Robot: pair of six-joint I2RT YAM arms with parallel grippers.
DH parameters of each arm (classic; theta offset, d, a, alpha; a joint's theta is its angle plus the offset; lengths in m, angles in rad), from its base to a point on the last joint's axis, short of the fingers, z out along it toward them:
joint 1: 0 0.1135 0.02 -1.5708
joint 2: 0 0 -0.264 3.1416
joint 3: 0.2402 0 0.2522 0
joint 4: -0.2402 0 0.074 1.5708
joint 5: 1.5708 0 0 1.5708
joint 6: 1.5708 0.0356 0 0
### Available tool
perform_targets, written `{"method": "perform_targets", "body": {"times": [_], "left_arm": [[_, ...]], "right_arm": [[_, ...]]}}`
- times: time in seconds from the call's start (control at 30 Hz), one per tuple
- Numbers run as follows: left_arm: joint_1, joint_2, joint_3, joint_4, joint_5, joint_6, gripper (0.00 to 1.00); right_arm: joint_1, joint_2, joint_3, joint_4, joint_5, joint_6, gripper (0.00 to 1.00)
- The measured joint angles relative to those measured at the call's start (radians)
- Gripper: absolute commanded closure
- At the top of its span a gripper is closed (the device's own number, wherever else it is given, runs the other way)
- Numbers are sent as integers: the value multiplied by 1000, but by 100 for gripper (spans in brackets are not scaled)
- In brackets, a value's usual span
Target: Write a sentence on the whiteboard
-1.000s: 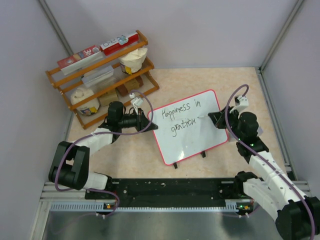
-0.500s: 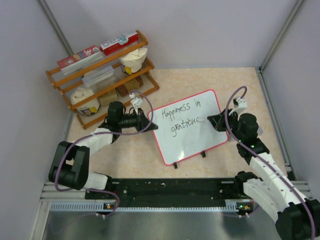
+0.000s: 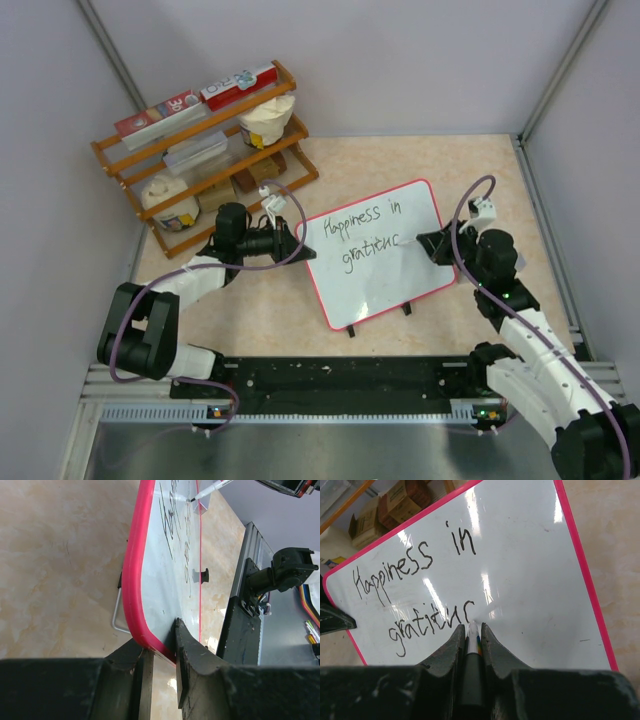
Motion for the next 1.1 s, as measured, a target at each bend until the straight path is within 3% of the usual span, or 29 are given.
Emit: {"method": "perform_targets", "body": {"times": [0.73, 1.1], "left_arm": [[-1, 0, 1, 1, 1, 0, 100], [-1, 0, 1, 1, 2, 0, 100]], "right_arm": [[2, -21, 49, 15, 58, 17, 100], [2, 109, 101, 71, 47, 32, 100]]}}
